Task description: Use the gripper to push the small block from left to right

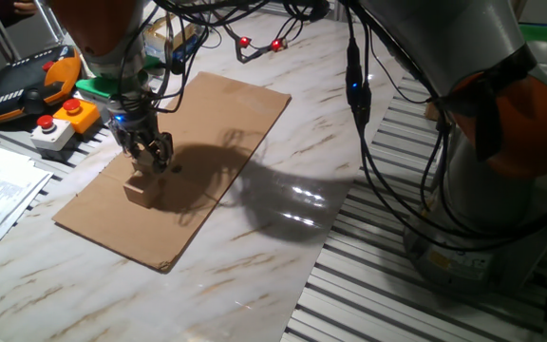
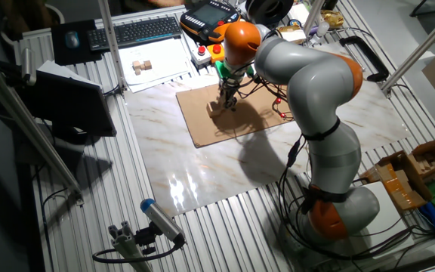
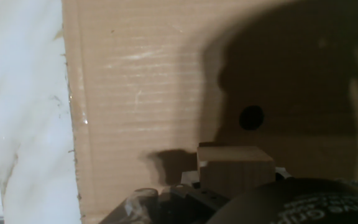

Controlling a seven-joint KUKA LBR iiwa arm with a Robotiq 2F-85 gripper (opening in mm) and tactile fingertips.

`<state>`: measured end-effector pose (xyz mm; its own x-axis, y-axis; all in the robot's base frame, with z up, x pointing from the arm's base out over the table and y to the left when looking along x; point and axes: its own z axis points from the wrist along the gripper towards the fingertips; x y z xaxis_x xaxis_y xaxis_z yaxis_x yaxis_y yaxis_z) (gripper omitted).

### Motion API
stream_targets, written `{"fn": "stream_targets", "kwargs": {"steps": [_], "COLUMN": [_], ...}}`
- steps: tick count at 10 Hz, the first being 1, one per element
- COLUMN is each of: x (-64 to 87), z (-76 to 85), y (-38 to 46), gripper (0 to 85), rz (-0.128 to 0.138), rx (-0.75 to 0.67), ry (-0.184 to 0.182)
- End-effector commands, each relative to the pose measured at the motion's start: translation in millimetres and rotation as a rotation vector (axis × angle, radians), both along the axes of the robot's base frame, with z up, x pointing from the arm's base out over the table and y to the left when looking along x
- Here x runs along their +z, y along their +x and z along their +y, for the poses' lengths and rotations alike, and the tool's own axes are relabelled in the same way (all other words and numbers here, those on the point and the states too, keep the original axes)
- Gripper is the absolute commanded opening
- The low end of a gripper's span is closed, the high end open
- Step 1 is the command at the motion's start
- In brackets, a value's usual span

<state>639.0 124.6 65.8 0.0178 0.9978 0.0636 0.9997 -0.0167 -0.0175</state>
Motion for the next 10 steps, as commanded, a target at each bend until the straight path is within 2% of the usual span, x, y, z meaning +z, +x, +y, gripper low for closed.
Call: {"fn": "stream_targets", "kwargs": {"steps": [1, 4, 10], "x": [-0.9, -5.4, -0.4], "z": [2.2, 10.6, 26.7], "y": [0.2, -1.8, -2.2], "gripper": [0.7, 0.7, 0.7], "rz": [0.0, -0.006, 0.007], "rx": [-0.001, 0.0, -0.012], "ry": [-0.003, -0.02, -0.011]}}
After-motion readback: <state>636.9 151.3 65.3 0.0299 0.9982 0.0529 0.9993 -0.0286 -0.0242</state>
